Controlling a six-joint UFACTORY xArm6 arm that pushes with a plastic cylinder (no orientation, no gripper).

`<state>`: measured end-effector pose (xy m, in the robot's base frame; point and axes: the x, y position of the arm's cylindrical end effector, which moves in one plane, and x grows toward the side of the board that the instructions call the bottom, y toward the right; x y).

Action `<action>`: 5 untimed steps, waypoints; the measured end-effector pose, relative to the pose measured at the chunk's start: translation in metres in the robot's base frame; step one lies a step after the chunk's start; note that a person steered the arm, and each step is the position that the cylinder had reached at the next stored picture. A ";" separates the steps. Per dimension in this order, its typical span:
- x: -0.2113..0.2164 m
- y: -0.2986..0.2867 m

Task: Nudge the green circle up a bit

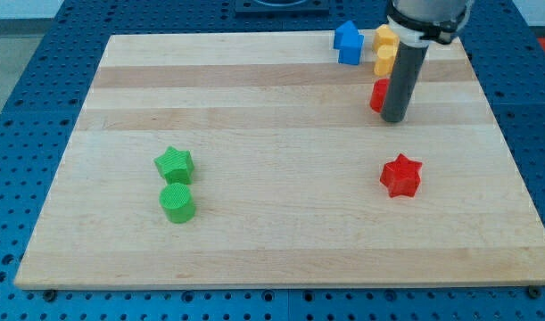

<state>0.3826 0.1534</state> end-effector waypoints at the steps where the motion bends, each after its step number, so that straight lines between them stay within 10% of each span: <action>1: -0.027 -0.001; 5: 0.026 -0.101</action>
<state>0.4088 0.0526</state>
